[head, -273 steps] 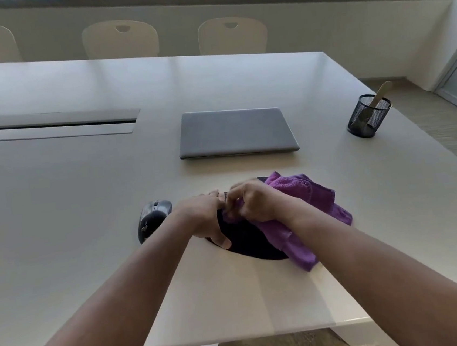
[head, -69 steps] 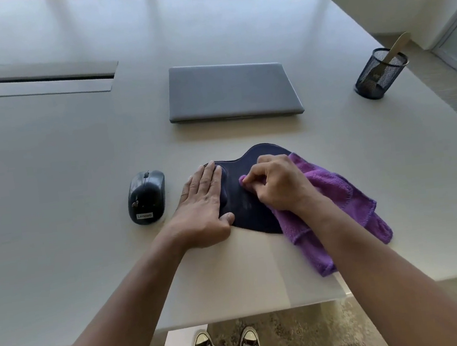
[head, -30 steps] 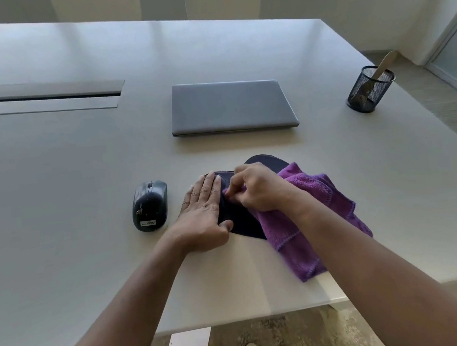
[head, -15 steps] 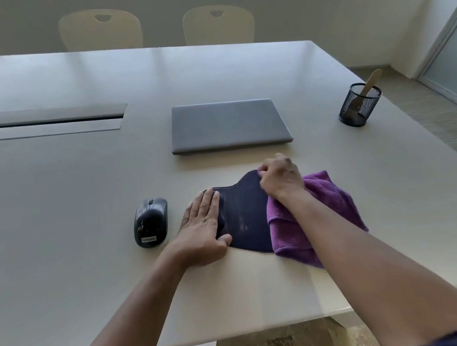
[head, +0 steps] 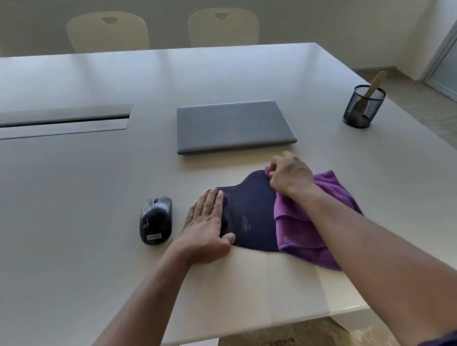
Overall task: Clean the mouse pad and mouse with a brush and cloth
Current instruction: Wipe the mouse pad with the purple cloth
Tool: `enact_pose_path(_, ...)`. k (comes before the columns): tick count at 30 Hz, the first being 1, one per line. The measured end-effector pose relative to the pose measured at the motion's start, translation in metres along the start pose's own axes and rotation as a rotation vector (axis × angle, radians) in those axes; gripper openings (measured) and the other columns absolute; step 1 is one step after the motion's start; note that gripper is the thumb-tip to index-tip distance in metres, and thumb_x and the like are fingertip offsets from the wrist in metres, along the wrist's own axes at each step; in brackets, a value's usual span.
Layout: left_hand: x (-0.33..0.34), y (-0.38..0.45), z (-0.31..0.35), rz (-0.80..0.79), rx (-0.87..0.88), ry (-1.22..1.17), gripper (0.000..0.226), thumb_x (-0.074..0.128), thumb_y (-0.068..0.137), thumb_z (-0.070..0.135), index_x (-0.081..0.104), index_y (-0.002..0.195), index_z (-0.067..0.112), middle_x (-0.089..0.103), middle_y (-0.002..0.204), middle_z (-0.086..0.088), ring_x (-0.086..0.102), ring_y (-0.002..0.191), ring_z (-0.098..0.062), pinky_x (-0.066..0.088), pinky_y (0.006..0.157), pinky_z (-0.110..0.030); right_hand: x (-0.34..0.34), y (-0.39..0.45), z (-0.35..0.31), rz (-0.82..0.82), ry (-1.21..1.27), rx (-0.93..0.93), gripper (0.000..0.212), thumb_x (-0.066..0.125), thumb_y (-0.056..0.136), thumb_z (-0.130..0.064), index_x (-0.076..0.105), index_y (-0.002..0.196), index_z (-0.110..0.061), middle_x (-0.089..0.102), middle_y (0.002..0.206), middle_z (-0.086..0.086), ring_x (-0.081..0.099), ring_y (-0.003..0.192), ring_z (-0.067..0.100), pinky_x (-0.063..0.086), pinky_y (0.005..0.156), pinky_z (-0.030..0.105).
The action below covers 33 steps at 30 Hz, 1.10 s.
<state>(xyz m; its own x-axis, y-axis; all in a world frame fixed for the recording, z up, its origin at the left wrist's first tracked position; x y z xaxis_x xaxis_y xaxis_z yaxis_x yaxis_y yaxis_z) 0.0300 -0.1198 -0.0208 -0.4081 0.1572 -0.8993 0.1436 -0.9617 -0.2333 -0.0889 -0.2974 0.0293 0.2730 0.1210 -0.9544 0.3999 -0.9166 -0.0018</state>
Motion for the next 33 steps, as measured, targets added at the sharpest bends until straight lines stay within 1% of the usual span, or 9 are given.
enact_pose_path(3, 0.001, 0.001, 0.000, 0.004, 0.002, -0.001, 0.092, 0.048, 0.092, 0.037, -0.018, 0.154, 0.018, -0.028, 0.160, 0.001, -0.028, 0.145, -0.012, -0.014, 0.120, -0.032, 0.013, -0.010, -0.024, -0.087, -0.018, -0.073, 0.020, 0.059, 0.083, -0.012, 0.065, 0.103, -0.014, 0.049, 0.118, 0.011, 0.059, 0.104, 0.033, 0.047, 0.094, 0.034)
enact_pose_path(7, 0.003, 0.002, -0.001, 0.001, 0.007, -0.005, 0.093, 0.048, 0.092, 0.038, -0.019, 0.154, 0.018, -0.029, 0.159, 0.002, -0.030, 0.144, -0.011, -0.014, 0.120, -0.033, 0.022, -0.040, -0.076, -0.283, 0.068, -0.389, 0.021, 0.066, 0.084, -0.010, 0.076, 0.099, -0.020, 0.061, 0.111, 0.001, 0.060, 0.105, 0.020, 0.045, 0.093, 0.022)
enact_pose_path(12, 0.002, 0.002, -0.001, -0.009, 0.008, -0.009, 0.092, 0.046, 0.094, 0.043, -0.019, 0.154, 0.018, -0.029, 0.159, 0.002, -0.030, 0.144, -0.011, -0.015, 0.119, -0.031, 0.046, -0.080, -0.084, -0.693, -0.007, -0.477, 0.022, 0.081, 0.073, -0.011, 0.076, 0.068, -0.031, 0.065, 0.087, -0.016, 0.063, 0.087, 0.007, 0.053, 0.087, 0.024)
enact_pose_path(14, 0.002, 0.001, -0.001, -0.012, -0.002, -0.003, 0.093, 0.048, 0.093, 0.040, -0.019, 0.153, 0.018, -0.029, 0.159, 0.002, -0.029, 0.144, -0.011, -0.015, 0.119, -0.031, 0.036, -0.071, -0.075, -0.619, 0.016, -0.423, 0.017, 0.082, 0.073, -0.013, 0.075, 0.067, -0.027, 0.068, 0.087, -0.011, 0.065, 0.087, 0.011, 0.054, 0.083, 0.026)
enact_pose_path(17, 0.001, 0.001, 0.000, -0.014, -0.011, -0.004, 0.094, 0.049, 0.093, 0.038, -0.019, 0.154, 0.017, -0.028, 0.159, 0.002, -0.029, 0.144, -0.012, -0.015, 0.119, -0.032, 0.012, -0.058, -0.070, -0.353, 0.094, -0.387, 0.010, 0.082, 0.077, -0.028, 0.077, 0.075, -0.019, 0.070, 0.093, 0.001, 0.065, 0.089, 0.017, 0.054, 0.085, 0.029)
enact_pose_path(22, 0.000, -0.001, 0.002, -0.022, -0.006, -0.011, 0.093, 0.048, 0.094, 0.040, -0.019, 0.153, 0.017, -0.030, 0.159, 0.002, -0.030, 0.144, -0.011, -0.016, 0.119, -0.031, 0.041, -0.082, -0.077, -0.638, 0.050, -0.448, 0.014, 0.081, 0.074, -0.012, 0.079, 0.073, -0.026, 0.070, 0.089, -0.011, 0.067, 0.086, 0.008, 0.056, 0.086, 0.027)
enact_pose_path(27, -0.001, -0.001, 0.001, -0.013, -0.009, -0.013, 0.093, 0.050, 0.093, 0.037, -0.018, 0.154, 0.017, -0.028, 0.159, 0.002, -0.028, 0.145, -0.011, -0.016, 0.118, -0.030, 0.009, -0.069, -0.076, -0.235, 0.151, -0.464, 0.012, 0.074, 0.084, -0.016, 0.080, 0.093, -0.016, 0.070, 0.098, 0.000, 0.062, 0.095, 0.016, 0.043, 0.082, 0.014)
enact_pose_path(30, 0.000, -0.001, 0.001, -0.016, -0.005, -0.015, 0.092, 0.049, 0.094, 0.039, -0.018, 0.154, 0.018, -0.029, 0.159, 0.002, -0.029, 0.144, -0.011, -0.017, 0.118, -0.029, 0.023, -0.083, -0.091, -0.379, 0.140, -0.535, 0.011, 0.077, 0.082, -0.016, 0.080, 0.092, -0.018, 0.070, 0.101, -0.002, 0.063, 0.095, 0.013, 0.048, 0.092, 0.020)
enact_pose_path(33, 0.000, -0.001, 0.001, -0.014, -0.006, -0.015, 0.089, 0.045, 0.096, 0.044, -0.018, 0.154, 0.018, -0.028, 0.159, 0.002, -0.029, 0.144, -0.010, -0.017, 0.117, -0.028, 0.033, -0.094, -0.094, -0.538, 0.084, -0.538, 0.007, 0.080, 0.079, -0.016, 0.081, 0.085, -0.018, 0.070, 0.098, -0.007, 0.063, 0.086, 0.008, 0.049, 0.088, 0.019)
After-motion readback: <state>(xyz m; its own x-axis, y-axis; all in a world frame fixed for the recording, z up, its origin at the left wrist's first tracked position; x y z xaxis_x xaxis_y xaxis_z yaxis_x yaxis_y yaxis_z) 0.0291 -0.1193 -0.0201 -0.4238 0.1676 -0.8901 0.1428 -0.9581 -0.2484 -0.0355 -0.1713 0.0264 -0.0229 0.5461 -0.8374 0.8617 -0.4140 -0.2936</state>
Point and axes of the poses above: each hand's wrist, its own y-axis towards the middle knuckle, its own x-axis out of the palm, z = x × y, the point moved 10 cm from there along y, towards the middle knuckle
